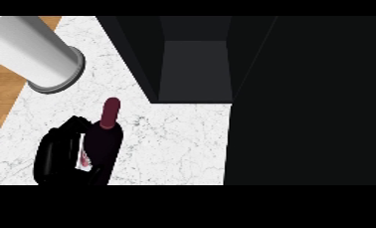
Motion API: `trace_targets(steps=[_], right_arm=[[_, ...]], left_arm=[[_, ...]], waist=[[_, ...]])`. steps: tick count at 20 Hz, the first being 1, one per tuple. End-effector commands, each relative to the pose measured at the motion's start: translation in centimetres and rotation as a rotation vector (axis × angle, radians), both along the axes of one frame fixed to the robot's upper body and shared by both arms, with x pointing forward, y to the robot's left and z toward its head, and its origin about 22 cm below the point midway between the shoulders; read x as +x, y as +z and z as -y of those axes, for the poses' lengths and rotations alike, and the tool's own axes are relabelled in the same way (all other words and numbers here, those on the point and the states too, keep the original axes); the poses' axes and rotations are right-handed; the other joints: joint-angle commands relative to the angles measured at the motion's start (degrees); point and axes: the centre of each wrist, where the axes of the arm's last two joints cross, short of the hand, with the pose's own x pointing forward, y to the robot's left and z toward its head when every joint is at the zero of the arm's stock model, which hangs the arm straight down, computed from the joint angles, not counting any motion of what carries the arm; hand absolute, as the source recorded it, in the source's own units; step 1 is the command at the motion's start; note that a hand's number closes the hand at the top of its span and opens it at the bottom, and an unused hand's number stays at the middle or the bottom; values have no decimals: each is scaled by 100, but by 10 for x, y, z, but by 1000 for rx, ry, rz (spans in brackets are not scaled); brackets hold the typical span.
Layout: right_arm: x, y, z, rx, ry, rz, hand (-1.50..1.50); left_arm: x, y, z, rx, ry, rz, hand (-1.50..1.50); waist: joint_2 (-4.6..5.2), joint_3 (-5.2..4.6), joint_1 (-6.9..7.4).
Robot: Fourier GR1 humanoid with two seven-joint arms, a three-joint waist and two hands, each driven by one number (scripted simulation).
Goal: Pick up the wine, place it into the cabinet and close the cabinet
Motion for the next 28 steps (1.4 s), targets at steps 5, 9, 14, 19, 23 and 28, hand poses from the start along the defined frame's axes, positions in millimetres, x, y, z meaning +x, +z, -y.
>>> trace_targets(steps=[5,9,14,19,23,28], right_arm=[[-33,19,4,35,50,57,-150],[-33,15,-7,43,59,39,-150],[-25,12,-2,42,34,44,-150],[-15,6,4,33,39,35,-150],[-39,5,1,34,64,38,-150],[-15,9,4,62,72,38,-150]], left_arm=[[6,76,28,5,-57,-8,150],[5,91,58,21,-111,-14,150],[1,114,109,-33,-168,-30,150],[6,129,146,-37,-177,4,150],[27,143,170,-51,-180,-18,150],[38,169,196,-22,-128,18,150]], waist=[[0,-1,-34],[9,-5,-34],[10,-5,-42],[17,-4,-45],[15,-4,-118],[17,-3,-70]])
